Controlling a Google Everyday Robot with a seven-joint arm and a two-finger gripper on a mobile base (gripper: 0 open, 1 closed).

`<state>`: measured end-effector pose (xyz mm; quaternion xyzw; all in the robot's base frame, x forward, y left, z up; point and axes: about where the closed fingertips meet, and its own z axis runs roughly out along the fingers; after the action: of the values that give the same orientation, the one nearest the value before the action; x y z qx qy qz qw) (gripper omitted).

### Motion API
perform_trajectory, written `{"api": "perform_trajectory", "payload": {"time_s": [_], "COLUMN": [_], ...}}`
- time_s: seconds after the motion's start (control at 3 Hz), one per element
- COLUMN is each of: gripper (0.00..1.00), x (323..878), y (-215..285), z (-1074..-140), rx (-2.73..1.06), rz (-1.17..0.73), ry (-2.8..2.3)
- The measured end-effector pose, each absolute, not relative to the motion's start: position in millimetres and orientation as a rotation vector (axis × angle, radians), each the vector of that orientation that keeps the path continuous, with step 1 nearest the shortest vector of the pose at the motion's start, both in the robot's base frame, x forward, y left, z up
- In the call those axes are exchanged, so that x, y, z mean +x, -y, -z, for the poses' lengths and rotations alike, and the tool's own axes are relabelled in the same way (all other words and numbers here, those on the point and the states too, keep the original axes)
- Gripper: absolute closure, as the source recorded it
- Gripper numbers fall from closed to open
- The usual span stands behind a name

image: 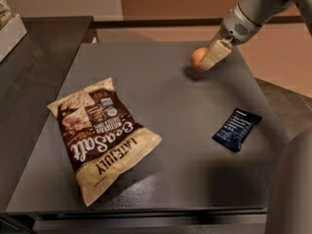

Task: Move orange near brown chip bag

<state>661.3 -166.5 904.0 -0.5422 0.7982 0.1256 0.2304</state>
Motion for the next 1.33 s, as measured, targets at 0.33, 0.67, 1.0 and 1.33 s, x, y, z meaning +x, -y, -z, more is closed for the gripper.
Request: {"api": "perform_trajectory", "payload": {"time_s": [0.33, 0.67, 1.0, 1.33], "gripper": [1.0, 1.0, 1.0, 1.0], "x": [614.0, 565.6, 538.8, 531.9], "y": [135.2, 100.8, 69.2, 42.7], "z": [-902.9, -895.0, -879.4, -868.6], "rx": [-1.689, -1.89, -2.017, -2.086], "rz": [-0.384, -0.394, -0.412, -0.427], "ry": [-2.107, -1.985, -1.898, -1.83]}}
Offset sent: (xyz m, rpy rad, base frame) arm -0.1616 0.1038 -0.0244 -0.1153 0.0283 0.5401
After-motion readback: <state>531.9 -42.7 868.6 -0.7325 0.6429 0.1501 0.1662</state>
